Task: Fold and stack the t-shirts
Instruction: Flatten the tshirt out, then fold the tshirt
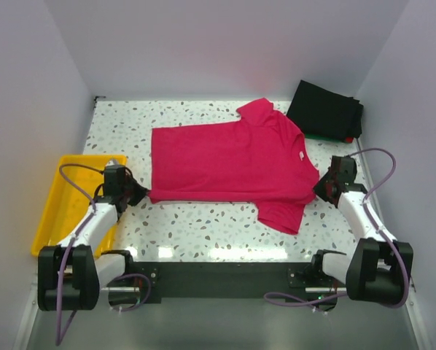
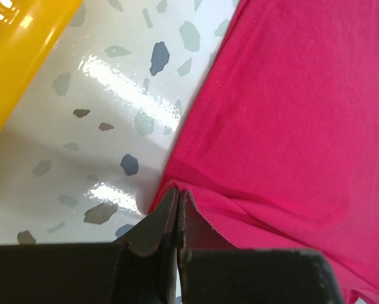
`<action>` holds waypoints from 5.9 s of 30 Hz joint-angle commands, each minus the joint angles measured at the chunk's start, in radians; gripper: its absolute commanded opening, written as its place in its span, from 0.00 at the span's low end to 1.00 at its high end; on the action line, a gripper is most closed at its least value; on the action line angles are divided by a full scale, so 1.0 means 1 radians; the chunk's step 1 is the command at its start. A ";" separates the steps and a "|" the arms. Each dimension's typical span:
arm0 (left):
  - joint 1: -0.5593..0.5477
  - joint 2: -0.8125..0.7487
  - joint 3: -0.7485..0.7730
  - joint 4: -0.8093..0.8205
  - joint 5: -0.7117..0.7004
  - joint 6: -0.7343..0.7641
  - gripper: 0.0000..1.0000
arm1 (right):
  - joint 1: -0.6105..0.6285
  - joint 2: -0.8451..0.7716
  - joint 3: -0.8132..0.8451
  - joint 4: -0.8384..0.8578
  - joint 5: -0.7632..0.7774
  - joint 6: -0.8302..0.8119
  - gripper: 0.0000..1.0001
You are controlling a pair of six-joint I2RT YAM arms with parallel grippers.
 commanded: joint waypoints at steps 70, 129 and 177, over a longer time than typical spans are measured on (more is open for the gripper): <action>-0.017 -0.233 -0.163 -0.002 -0.038 0.026 0.05 | 0.062 -0.324 -0.002 -0.496 -0.292 0.072 0.00; -0.337 -0.433 -0.163 -0.461 -0.305 -0.341 0.39 | 0.064 -0.456 0.224 -0.668 -0.242 0.005 0.00; -0.270 0.244 0.336 -0.254 -0.263 -0.185 0.00 | 0.065 0.191 0.403 -0.092 -0.269 0.008 0.00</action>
